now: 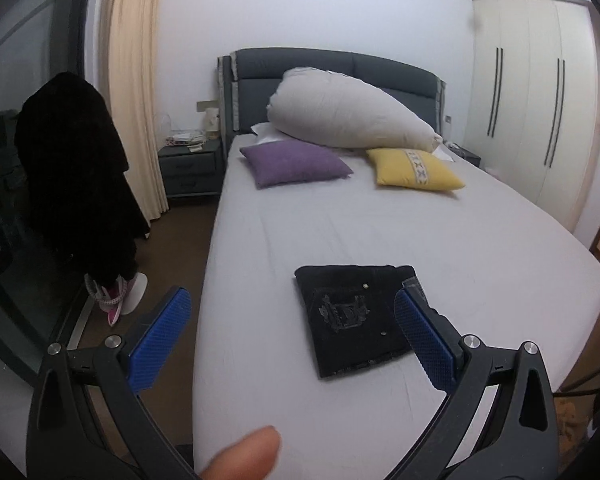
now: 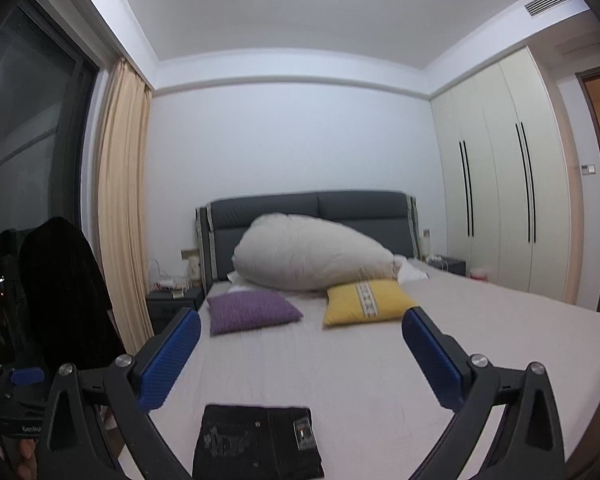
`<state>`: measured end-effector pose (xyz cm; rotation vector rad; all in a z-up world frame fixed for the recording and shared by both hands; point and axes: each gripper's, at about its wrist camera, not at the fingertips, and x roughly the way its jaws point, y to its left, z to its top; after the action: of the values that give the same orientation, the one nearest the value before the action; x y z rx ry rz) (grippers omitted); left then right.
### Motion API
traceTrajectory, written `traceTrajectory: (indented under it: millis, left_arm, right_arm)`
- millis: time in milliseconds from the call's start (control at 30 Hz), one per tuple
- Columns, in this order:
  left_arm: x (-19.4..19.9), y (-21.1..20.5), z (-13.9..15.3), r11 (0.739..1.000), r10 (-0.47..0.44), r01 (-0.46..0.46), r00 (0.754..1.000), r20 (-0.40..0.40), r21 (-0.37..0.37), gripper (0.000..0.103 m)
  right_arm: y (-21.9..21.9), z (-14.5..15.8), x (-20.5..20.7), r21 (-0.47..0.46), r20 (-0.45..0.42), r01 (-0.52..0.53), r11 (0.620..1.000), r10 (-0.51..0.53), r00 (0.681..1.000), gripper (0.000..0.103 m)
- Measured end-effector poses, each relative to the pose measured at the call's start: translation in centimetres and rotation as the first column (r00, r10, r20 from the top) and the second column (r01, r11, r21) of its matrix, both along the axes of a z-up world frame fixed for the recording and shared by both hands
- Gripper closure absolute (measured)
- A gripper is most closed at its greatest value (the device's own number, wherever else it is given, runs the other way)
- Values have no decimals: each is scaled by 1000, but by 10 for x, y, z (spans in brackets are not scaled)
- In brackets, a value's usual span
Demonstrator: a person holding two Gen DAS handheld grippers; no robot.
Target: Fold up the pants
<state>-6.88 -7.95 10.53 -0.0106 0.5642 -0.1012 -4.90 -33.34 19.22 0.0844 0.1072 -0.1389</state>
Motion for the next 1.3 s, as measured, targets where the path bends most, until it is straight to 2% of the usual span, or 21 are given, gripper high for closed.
traceTrajectory:
  millis: [133, 300, 500, 633, 1000, 1300]
  left_arm:
    - [9, 4, -4, 1000, 8, -8, 999, -44, -10, 0]
    - [24, 5, -16, 999, 31, -32, 998, -58, -22, 0]
    - [31, 2, -30, 995, 95, -94, 994, -55, 35, 0]
    - [35, 2, -36, 994, 100, -98, 994, -52, 41, 0]
    - [47, -2, -58, 996, 91, -88, 992, -87, 35, 0]
    - [48, -5, -64, 997, 81, -79, 992, -94, 26, 0]
  right_arm:
    - [5, -11, 4, 12, -84, 6, 1000, -5, 996, 0]
    - [12, -27, 7, 4, -169, 13, 1000, -12, 985, 0]
    - [25, -42, 10, -14, -245, -2, 1000, -1, 969, 0]
    - [33, -49, 13, -20, -286, -18, 1000, 12, 958, 0]
    - [39, -60, 17, -20, -338, -56, 998, 46, 940, 0]
    - [44, -65, 18, -21, -353, -73, 997, 61, 934, 0]
